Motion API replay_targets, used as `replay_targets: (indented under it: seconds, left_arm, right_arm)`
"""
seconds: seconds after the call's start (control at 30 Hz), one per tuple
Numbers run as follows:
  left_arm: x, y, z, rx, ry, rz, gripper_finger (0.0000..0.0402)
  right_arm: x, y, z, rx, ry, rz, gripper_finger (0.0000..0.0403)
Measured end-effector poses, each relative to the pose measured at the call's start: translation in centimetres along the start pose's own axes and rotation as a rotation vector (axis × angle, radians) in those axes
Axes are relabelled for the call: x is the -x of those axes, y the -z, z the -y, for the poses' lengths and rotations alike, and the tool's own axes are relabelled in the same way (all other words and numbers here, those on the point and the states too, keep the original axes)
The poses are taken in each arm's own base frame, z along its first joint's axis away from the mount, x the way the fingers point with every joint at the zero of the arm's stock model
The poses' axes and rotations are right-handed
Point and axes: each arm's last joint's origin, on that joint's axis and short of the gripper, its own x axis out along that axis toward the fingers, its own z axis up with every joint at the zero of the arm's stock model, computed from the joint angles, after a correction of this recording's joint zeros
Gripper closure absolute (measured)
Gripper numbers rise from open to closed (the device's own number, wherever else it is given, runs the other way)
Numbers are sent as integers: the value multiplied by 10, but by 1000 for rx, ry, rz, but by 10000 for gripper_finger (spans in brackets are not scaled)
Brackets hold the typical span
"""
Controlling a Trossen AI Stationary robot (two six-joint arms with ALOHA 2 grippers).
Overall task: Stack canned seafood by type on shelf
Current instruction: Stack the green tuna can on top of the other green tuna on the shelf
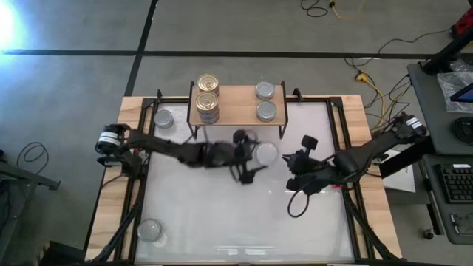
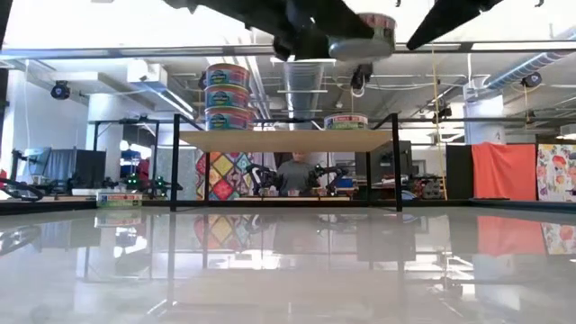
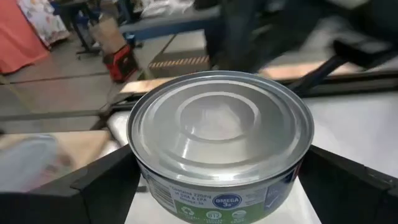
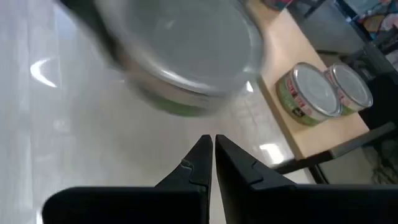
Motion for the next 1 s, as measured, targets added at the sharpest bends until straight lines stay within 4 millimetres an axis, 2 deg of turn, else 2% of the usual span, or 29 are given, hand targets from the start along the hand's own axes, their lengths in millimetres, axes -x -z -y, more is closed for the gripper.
replay_targets:
  seconds: [0.13,0.3,0.4,0.5,0.63,0.77,1.0]
  left_arm:
    - [-17,-22,-43,-61,-58,-90,28]
    - [-29,-52,-104,-41,-144,-84,28]
    - [-37,-56,-133,-7,-177,-115,28]
    - [-47,-55,-154,32,-212,-154,28]
    - [-62,-53,-167,89,-236,-221,28]
    - [-78,-43,-168,121,-298,-293,28]
    - [-86,-38,-169,171,-403,-331,28]
  right_arm:
    - [-1,5,12,-24,0,43,390]
    - [-4,8,39,-83,39,107,390]
    - [-4,2,60,-98,47,180,390]
    - [-2,-8,81,-106,23,263,390]
    - [-6,-20,109,-148,50,313,390]
    - [-22,-25,130,-189,78,281,390]
    - [-52,-30,166,-252,0,263,390]
